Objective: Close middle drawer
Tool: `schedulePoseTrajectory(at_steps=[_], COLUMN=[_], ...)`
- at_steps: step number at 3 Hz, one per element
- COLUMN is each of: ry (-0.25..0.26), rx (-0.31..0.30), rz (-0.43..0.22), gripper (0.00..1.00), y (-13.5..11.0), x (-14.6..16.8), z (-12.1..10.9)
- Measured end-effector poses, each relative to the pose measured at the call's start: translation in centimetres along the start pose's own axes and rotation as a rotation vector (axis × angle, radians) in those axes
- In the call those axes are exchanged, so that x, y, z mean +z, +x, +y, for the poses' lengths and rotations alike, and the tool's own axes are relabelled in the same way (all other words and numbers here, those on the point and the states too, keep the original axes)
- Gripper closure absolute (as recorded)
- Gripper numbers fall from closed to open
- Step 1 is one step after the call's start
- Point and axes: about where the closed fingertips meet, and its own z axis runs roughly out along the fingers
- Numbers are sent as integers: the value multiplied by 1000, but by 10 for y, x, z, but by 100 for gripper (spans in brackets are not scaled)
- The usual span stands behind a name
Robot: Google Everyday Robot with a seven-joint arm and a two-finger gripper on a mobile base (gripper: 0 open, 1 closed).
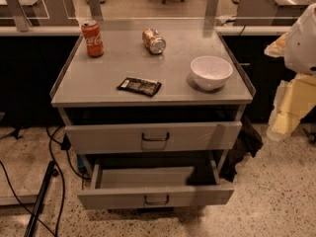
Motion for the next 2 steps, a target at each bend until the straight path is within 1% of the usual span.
schedulePoseTrajectory(at_steps=[1,2], ry=[0,0], rx=[0,0], rz=[0,0], gripper=[0,19], y=[0,0], x=[0,0], z=[0,0])
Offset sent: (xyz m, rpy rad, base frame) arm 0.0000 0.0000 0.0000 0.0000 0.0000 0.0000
